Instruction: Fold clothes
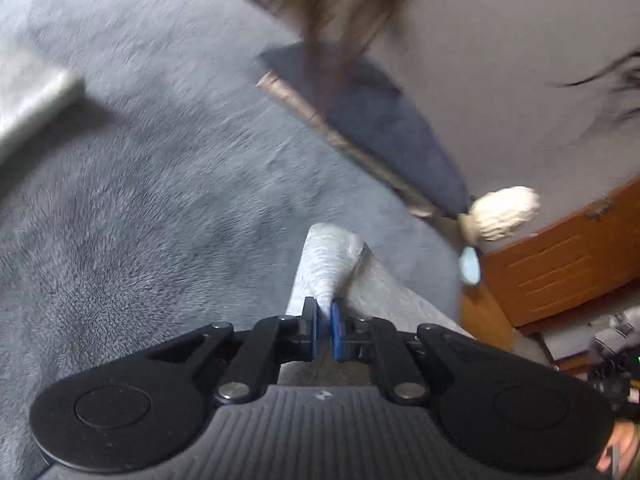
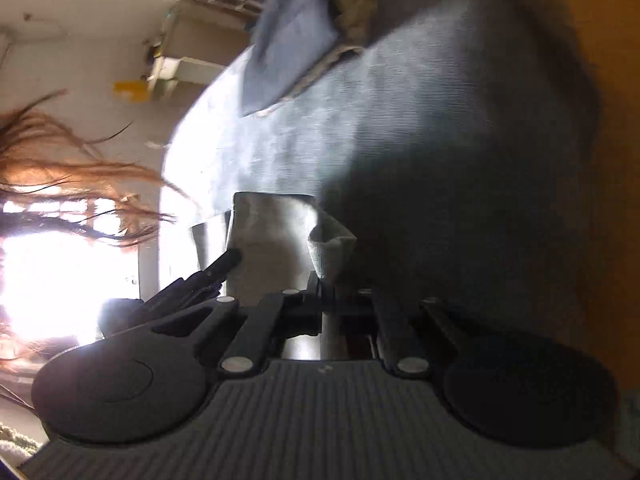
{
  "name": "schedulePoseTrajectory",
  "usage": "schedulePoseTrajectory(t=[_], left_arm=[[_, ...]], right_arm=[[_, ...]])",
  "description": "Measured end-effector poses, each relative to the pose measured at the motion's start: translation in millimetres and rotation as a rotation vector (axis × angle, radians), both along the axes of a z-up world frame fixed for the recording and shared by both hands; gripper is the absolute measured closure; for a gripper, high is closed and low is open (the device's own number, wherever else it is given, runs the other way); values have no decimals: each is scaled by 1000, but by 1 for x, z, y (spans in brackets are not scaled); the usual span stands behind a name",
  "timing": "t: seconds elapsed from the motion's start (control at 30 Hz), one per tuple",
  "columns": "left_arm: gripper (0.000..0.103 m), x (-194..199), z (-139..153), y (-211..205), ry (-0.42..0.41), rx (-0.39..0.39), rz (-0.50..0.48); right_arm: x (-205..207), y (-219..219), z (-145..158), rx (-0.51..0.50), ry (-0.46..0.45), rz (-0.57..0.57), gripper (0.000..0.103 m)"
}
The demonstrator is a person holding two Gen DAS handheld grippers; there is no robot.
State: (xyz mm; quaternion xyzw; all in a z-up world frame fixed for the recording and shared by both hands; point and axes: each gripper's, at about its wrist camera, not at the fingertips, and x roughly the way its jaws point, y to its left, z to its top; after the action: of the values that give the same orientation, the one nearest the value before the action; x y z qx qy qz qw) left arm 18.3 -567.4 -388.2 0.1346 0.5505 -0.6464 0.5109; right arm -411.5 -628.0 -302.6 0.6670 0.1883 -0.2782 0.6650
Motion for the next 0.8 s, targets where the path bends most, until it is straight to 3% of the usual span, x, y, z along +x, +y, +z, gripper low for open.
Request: schedulePoseTrajectory(t=[0.1, 0.2, 0.23, 0.3, 0.33, 0.4, 0.43, 0.57, 0.63, 0.7, 0.8], left_arm=[[94, -6, -20, -7, -40, 14, 3], [88, -6, -13, -2, -34, 3, 27], [82, -3, -9, 2, -31, 3, 47], [49, 5, 3, 15, -52, 0, 120], [47, 12, 11, 24, -65, -11, 173], [46, 29, 27, 46, -61, -29, 287], [45, 42, 34, 58, -49, -35, 359], [45, 78, 68, 143, -43, -38, 641], [45, 88, 89, 195, -80, -21, 757], [45, 94, 109, 247, -145, 12, 848], [45, 94, 142, 330, -262, 86, 962]], right_arm=[[1, -3, -24, -19, 66, 0, 99], [14, -9, -56, -34, 141, 40, 99], [16, -11, -63, -26, 152, 46, 98], [14, -13, -69, 1, 147, 48, 93], [12, -14, -68, 11, 151, 52, 90], [6, -17, -56, 7, 203, 69, 69], [2, -19, -48, -13, 234, 69, 64], [-7, -31, -12, -151, 305, 60, 62], [12, -43, 0, -231, 287, 118, 61], [45, -52, 6, -290, 252, 226, 61], [120, -46, 17, -433, 202, 516, 61]])
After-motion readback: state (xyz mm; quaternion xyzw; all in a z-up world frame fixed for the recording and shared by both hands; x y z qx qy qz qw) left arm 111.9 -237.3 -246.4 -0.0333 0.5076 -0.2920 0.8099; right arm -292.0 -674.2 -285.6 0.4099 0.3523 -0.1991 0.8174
